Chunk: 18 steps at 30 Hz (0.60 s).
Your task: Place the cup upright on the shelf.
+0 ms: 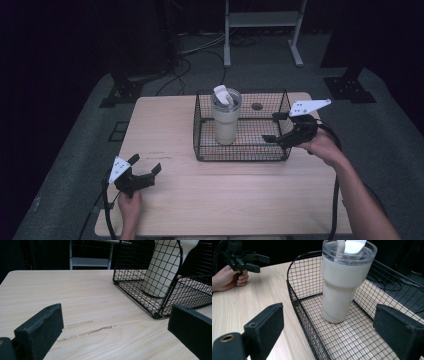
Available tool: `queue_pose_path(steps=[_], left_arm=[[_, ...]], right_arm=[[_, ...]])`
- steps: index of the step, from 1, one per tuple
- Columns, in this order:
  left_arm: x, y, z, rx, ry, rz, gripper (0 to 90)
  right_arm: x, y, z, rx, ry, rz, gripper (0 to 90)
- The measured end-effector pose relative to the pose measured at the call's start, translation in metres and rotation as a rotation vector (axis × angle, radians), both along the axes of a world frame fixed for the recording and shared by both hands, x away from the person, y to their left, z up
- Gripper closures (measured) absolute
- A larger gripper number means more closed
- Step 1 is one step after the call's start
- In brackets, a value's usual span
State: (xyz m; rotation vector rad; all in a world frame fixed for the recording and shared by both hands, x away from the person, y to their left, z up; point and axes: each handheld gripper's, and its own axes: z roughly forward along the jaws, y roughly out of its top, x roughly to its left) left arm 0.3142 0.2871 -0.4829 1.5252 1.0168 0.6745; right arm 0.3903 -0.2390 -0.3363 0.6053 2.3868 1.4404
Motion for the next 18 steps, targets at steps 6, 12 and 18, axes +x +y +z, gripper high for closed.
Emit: queue_pose_path(steps=[6,12,18], left_arm=[[0.000,0.000,0.000,-0.001,0.003,0.000,0.0],[0.000,0.000,0.000,-0.002,0.002,0.001,0.0],[0.000,0.000,0.000,0.000,0.003,0.000,0.0]], right_arm=[[-0.011,-0.006,-0.004,-0.005,-0.005,0.011,9.1],[-0.021,-0.010,-0.008,0.002,-0.006,0.015,9.1],[-0.028,-0.015,-0.018,-0.006,0.014,0.012,9.1]])
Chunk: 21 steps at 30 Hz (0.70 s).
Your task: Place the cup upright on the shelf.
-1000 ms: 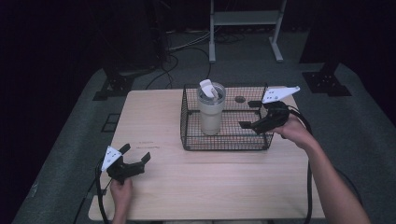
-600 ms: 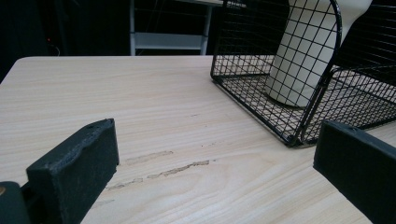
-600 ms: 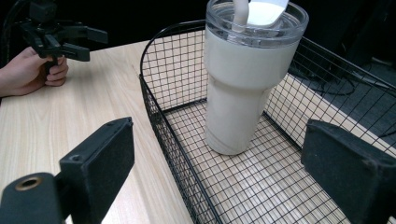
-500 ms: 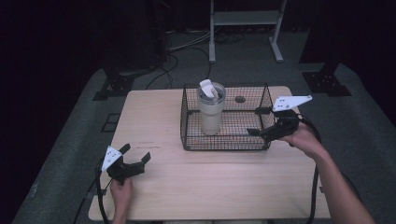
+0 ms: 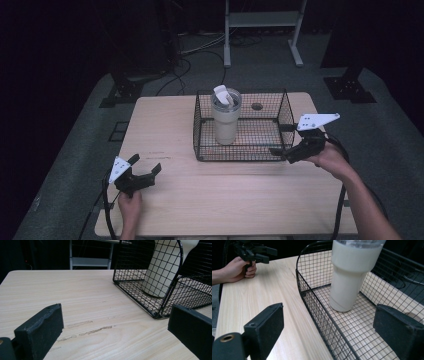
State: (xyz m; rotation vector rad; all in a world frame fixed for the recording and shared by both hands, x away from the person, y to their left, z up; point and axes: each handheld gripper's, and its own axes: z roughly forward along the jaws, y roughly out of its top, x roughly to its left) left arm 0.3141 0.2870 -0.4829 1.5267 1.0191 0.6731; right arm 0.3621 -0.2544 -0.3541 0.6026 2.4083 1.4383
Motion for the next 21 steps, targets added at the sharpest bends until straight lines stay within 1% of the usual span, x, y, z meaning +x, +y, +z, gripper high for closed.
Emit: queue_pose_path(steps=[3,14,17,21], left_arm=[[0.000,0.000,0.000,0.001,-0.001,0.000,0.0],[0.000,0.000,0.000,0.004,0.000,0.000,0.0],[0.000,0.000,0.000,0.003,0.000,0.000,0.0],[0.000,0.000,0.000,0.004,0.000,0.000,0.0]], right_arm=[[-0.003,-0.003,-0.004,-0.003,0.006,-0.004,9.1],[-0.012,-0.011,-0.015,0.013,0.015,-0.009,9.1],[-0.016,-0.013,-0.020,0.006,0.021,-0.011,9.1],[-0.018,-0.015,-0.023,0.009,0.027,-0.015,9.1]])
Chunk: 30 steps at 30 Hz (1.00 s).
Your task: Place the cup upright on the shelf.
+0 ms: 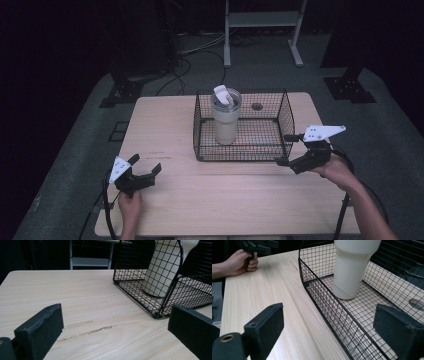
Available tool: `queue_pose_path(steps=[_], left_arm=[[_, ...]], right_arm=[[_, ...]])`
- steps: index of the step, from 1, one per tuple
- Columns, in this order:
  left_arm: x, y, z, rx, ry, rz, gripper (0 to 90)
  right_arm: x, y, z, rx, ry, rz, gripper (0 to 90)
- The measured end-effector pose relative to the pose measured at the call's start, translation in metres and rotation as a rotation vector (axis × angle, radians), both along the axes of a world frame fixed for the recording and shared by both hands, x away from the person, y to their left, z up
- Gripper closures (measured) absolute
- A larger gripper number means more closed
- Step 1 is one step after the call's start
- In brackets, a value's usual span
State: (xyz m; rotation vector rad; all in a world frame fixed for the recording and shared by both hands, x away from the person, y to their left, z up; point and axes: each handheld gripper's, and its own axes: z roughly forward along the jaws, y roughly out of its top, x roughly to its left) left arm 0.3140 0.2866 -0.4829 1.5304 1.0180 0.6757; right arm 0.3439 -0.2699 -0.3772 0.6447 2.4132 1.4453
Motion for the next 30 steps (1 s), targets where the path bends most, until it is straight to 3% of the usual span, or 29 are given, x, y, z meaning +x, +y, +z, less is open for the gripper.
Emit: queue_pose_path(steps=[11,25,29,30], left_arm=[[0.000,0.000,0.000,0.000,0.002,0.001,0.0],[0.000,-0.001,0.000,0.003,0.002,0.001,0.0],[0.000,0.000,0.000,0.002,0.003,0.002,0.0],[0.000,0.000,0.000,0.000,0.004,0.002,0.0]], right_arm=[[-0.009,-0.009,-0.010,0.018,0.005,-0.021,9.1],[-0.025,-0.014,-0.033,0.046,0.035,-0.022,9.1],[-0.036,-0.017,-0.048,0.109,0.031,-0.058,9.1],[-0.047,-0.019,-0.061,0.135,0.016,-0.107,9.1]])
